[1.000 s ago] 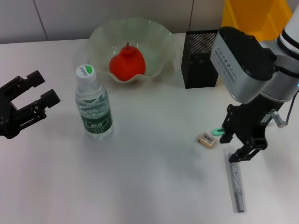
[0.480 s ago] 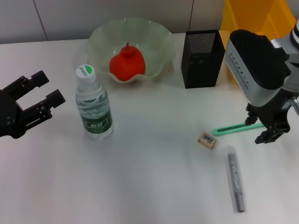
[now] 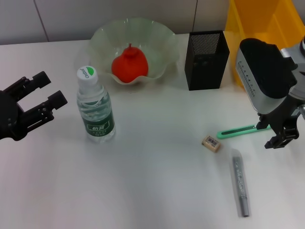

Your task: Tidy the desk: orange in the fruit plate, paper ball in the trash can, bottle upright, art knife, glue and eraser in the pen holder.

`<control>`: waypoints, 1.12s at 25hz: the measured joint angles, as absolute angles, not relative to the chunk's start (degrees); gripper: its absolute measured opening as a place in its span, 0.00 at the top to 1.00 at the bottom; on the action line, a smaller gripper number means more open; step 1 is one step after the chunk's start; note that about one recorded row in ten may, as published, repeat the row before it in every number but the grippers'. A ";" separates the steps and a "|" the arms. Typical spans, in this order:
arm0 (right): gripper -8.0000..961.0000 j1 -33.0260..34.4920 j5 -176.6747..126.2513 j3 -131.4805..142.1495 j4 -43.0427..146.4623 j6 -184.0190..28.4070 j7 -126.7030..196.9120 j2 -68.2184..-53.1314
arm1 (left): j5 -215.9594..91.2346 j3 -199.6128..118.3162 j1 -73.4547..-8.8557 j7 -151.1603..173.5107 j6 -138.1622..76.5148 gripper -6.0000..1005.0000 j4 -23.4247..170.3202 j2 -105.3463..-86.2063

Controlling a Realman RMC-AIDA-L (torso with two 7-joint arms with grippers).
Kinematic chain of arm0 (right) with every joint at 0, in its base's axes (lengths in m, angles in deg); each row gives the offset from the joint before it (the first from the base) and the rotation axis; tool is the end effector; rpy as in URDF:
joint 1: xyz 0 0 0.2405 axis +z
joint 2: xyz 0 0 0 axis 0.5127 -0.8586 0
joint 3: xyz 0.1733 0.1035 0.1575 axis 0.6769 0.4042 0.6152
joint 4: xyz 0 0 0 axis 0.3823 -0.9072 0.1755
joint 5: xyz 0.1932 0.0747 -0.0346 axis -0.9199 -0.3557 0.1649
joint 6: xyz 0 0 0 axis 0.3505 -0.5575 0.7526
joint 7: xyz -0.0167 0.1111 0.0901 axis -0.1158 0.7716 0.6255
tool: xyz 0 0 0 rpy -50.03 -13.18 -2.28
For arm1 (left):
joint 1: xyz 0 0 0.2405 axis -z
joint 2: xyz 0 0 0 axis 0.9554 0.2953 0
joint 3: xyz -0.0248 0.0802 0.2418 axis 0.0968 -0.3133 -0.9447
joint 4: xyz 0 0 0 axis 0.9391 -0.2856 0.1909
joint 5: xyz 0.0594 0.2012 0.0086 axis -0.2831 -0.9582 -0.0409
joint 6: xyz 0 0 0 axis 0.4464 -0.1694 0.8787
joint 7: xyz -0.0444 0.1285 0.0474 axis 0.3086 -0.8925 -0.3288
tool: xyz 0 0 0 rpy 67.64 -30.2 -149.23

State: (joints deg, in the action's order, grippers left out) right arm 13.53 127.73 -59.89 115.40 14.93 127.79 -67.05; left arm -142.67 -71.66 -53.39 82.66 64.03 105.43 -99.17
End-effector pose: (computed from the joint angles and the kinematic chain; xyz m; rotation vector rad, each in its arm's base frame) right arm 0.2022 0.3631 0.0234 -2.9017 -0.1252 -1.1822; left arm -0.2793 0.2777 0.0417 -2.3967 -0.5699 -1.2463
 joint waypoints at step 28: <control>0.51 13.01 127.74 -57.87 106.04 -0.06 129.12 -66.87 | -142.84 -72.52 -52.58 82.66 63.09 0.22 103.92 -99.07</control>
State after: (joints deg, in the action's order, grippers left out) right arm 13.01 127.74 -57.87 106.04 -0.06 129.12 -66.87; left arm -142.84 -72.52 -52.58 82.66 63.09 103.92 -99.07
